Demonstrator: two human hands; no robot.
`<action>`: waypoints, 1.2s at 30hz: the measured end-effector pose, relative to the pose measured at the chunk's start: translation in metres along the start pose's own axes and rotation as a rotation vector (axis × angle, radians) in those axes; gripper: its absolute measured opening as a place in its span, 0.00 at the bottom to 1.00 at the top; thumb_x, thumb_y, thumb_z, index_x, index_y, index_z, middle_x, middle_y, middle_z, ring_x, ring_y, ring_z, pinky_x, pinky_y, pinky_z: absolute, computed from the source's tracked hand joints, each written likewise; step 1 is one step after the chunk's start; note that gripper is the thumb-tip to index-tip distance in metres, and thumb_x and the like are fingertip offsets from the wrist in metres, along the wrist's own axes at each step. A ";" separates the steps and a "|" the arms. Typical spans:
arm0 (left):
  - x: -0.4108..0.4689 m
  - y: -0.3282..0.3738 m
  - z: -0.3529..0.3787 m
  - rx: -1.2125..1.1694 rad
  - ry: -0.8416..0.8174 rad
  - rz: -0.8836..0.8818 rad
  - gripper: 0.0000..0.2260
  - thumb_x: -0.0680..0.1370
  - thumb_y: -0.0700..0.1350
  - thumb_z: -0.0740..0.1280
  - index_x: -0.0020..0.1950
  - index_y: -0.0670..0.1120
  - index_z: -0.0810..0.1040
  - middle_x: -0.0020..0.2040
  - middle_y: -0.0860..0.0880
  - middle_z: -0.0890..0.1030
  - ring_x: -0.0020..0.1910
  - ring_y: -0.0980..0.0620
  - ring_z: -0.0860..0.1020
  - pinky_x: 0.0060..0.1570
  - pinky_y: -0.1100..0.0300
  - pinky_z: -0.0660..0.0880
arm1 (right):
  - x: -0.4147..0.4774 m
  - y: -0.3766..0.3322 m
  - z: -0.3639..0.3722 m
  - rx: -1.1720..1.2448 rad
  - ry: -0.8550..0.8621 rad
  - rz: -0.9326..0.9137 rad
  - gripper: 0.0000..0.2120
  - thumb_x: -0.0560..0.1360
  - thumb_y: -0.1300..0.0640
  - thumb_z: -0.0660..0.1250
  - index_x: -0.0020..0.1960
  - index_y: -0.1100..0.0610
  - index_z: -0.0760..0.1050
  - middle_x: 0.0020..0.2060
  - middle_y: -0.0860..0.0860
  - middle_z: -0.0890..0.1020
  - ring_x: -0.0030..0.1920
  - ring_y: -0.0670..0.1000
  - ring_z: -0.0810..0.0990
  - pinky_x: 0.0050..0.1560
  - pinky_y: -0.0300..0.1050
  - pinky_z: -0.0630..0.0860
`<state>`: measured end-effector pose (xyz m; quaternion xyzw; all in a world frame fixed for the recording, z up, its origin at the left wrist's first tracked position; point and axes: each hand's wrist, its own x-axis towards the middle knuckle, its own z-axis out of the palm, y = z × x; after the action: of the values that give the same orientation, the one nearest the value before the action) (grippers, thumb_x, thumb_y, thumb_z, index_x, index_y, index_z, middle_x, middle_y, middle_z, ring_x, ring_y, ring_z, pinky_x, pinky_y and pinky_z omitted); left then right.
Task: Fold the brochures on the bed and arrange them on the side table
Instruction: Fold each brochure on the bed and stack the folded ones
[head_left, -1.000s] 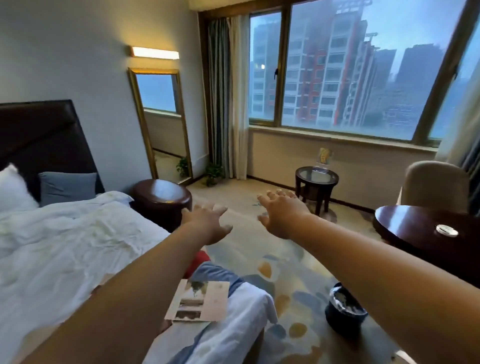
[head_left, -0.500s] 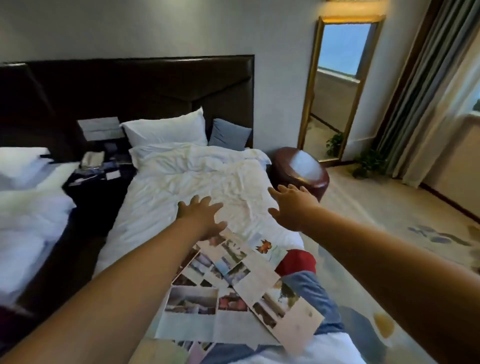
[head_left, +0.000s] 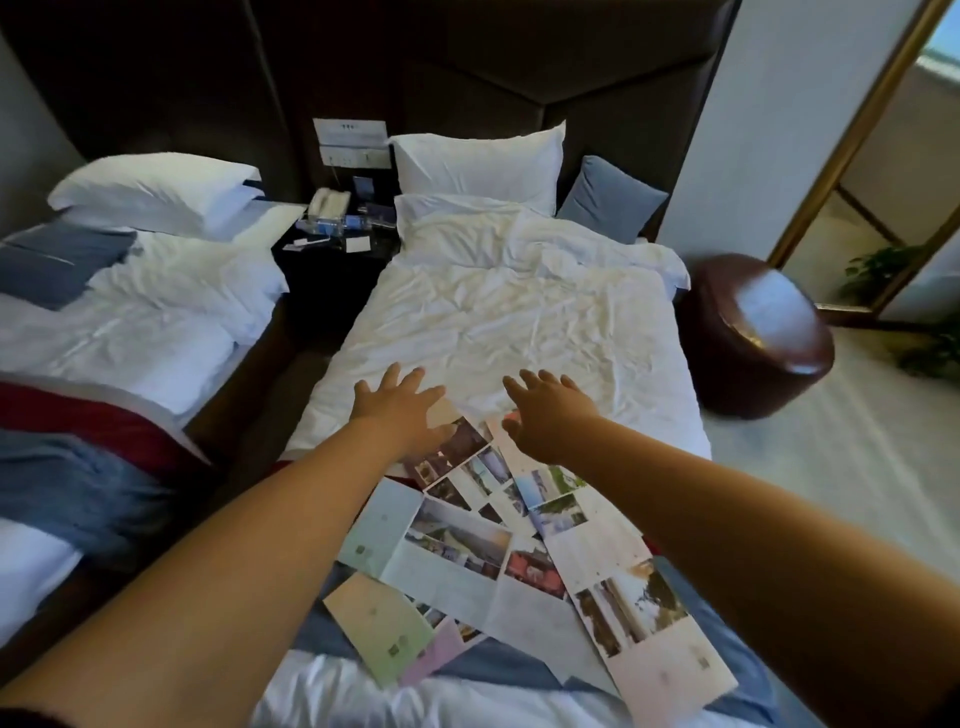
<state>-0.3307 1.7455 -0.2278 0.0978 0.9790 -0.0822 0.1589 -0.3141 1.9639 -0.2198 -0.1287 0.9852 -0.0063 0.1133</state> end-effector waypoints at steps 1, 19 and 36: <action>0.007 -0.008 0.002 -0.006 -0.006 0.013 0.33 0.80 0.72 0.51 0.83 0.62 0.50 0.85 0.52 0.43 0.83 0.43 0.41 0.77 0.34 0.50 | 0.009 -0.007 0.003 0.019 0.000 0.015 0.32 0.85 0.43 0.57 0.84 0.53 0.52 0.83 0.56 0.58 0.82 0.59 0.56 0.81 0.60 0.54; 0.087 -0.029 0.133 -0.056 -0.390 0.214 0.33 0.81 0.68 0.57 0.83 0.60 0.51 0.85 0.50 0.45 0.82 0.37 0.46 0.74 0.32 0.57 | 0.081 -0.052 0.133 0.215 -0.251 0.272 0.34 0.84 0.43 0.61 0.83 0.56 0.53 0.82 0.58 0.57 0.81 0.61 0.58 0.80 0.59 0.56; 0.190 0.125 0.325 0.027 -0.593 0.378 0.33 0.82 0.66 0.56 0.83 0.60 0.48 0.85 0.47 0.46 0.82 0.36 0.47 0.78 0.35 0.52 | 0.087 0.085 0.391 0.324 -0.632 0.473 0.37 0.84 0.47 0.62 0.85 0.54 0.45 0.84 0.57 0.48 0.83 0.61 0.48 0.82 0.62 0.50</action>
<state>-0.3847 1.8354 -0.6109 0.2513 0.8537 -0.0891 0.4474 -0.3296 2.0307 -0.6235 0.1248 0.8907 -0.0952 0.4266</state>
